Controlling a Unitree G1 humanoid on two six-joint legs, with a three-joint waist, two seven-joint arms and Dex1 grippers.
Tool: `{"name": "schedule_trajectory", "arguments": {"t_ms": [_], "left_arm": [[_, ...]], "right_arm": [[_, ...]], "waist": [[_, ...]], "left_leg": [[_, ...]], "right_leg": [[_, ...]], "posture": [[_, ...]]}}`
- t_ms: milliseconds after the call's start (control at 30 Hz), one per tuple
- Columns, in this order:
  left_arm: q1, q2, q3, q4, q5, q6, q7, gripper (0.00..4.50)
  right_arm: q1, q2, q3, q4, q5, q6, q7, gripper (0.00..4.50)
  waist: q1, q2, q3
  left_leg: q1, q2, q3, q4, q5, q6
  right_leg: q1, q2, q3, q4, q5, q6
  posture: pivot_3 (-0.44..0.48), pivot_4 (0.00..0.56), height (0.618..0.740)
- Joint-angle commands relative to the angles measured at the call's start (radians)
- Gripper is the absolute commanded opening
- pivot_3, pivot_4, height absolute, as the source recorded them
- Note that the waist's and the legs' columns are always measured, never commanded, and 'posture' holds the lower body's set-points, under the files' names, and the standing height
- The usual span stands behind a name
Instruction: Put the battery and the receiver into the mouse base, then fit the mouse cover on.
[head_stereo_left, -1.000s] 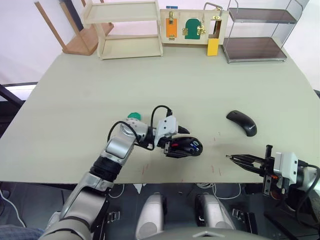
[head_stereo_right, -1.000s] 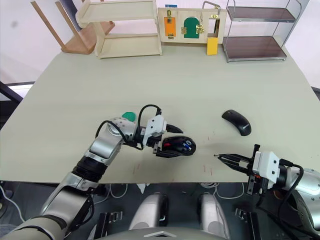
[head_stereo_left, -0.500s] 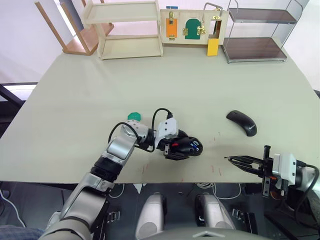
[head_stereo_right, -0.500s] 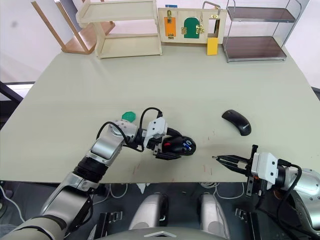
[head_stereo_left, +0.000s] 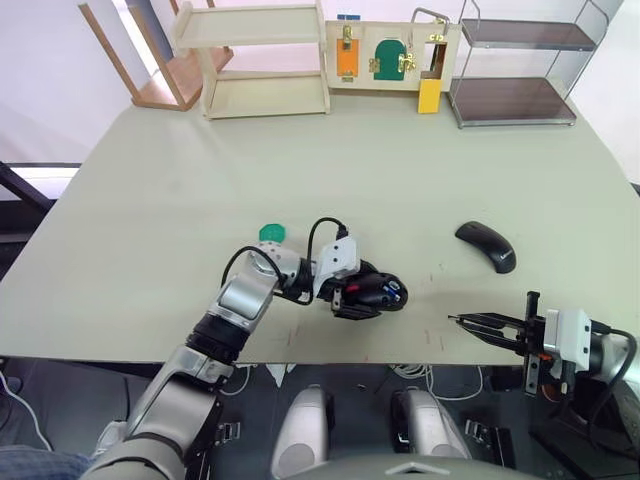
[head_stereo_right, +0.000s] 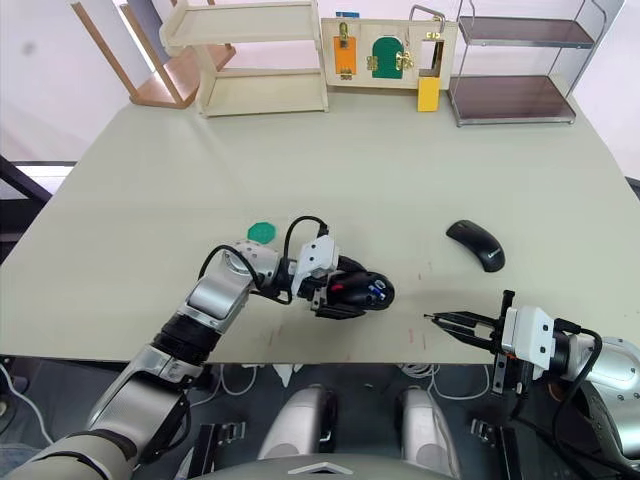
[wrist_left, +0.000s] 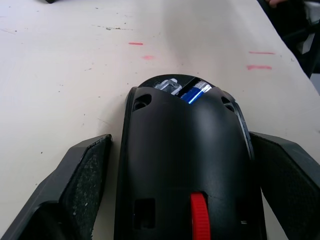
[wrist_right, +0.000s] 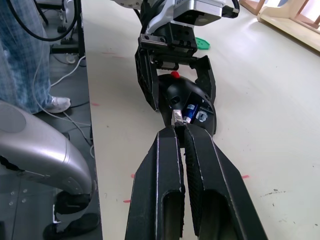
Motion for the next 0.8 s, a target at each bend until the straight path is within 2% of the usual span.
{"name": "schedule_trajectory", "arguments": {"t_ms": [33,67,167,367,600,800], "left_arm": [[0.009,-0.003,-0.03,0.027,0.025,0.006,0.003,4.25],[0.009,-0.005,-0.029,0.03,0.026,0.007,0.006,4.1],[0.012,-0.011,-0.021,0.03,0.015,0.029,0.014,2.99],[0.006,0.0,-0.036,0.034,0.032,0.028,0.009,2.97],[-0.021,-0.003,-0.049,0.045,0.054,0.023,0.024,2.97],[-0.012,0.003,-0.055,0.038,0.058,0.02,0.027,2.97]], "right_arm": [[0.003,-0.002,-0.009,-0.007,0.005,-0.027,0.01,0.0],[0.003,-0.003,-0.009,-0.006,0.005,-0.028,0.01,0.0],[0.005,-0.005,-0.007,-0.008,0.001,-0.028,0.009,0.0],[-0.002,-0.015,-0.003,-0.019,-0.029,-0.007,-0.014,0.0],[-0.093,-0.094,-0.008,-0.21,0.06,0.494,-0.235,0.0],[-0.27,-0.203,-0.029,-0.328,0.283,0.953,-0.386,0.0]], "waist": [[0.0,0.0,0.0],[0.001,0.0,0.0],[0.001,0.0,0.0],[0.001,0.001,-0.001],[0.003,0.001,-0.001],[0.002,0.001,-0.001]], "left_leg": [[0.0,0.0,0.0,0.0,0.0,0.0],[0.0,0.0,0.0,0.0,0.0,0.0],[0.0,0.0,0.0,0.0,0.0,0.0],[0.0,0.0,0.0,0.001,0.0,0.0],[0.0,0.0,0.0,0.002,0.0,0.0],[-0.001,0.0,-0.001,0.003,0.0,0.0]], "right_leg": [[0.0,0.0,0.0,0.0,0.0,0.0],[0.0,0.0,0.0,0.0,0.0,0.0],[0.0,0.0,0.0,0.0,0.0,0.0],[0.0,0.0,0.0,0.0,0.0,0.0],[0.001,0.0,0.0,0.001,0.0,-0.001],[0.0,-0.001,0.0,0.0,0.0,-0.001]], "posture": [[0.0,0.15,0.74],[0.0,0.15,0.74],[0.0,0.15,0.74],[0.0,0.15,0.74],[0.0,0.15,0.74],[0.0,0.15,0.74]]}}
